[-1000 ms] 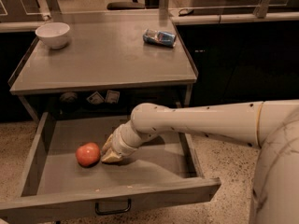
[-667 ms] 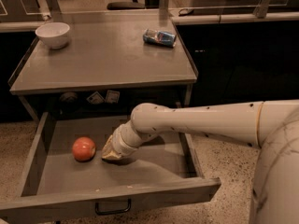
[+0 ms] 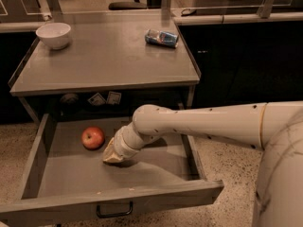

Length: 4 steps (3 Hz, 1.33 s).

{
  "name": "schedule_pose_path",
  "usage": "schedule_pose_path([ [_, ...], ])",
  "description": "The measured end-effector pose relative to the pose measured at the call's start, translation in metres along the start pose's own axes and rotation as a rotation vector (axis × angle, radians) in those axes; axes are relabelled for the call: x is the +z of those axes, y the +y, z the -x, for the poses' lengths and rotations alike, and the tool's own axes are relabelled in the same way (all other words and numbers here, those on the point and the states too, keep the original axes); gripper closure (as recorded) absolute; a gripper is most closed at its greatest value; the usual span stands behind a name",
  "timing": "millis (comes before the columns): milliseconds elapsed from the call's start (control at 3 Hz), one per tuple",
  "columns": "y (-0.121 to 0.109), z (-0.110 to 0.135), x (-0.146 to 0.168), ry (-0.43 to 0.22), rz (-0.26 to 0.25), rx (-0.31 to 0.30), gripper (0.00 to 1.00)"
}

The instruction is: Pick apple from top drawer and place on counter

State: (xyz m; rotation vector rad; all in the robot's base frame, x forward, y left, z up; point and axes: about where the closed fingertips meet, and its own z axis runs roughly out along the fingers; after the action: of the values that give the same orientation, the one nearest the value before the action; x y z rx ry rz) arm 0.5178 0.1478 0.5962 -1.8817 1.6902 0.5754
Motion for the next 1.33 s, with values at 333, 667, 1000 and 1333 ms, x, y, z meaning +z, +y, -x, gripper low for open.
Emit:
schedule_pose_path([
  [333,0.0,0.0,0.0,0.0,0.0,0.0,0.58],
  [667,0.0001,0.0,0.0001,0.0,0.0,0.0,0.34],
  [1000,0.0001,0.0,0.0001,0.0,0.0,0.0,0.11],
  [1333,0.0001,0.0,0.0001,0.0,0.0,0.0,0.0],
])
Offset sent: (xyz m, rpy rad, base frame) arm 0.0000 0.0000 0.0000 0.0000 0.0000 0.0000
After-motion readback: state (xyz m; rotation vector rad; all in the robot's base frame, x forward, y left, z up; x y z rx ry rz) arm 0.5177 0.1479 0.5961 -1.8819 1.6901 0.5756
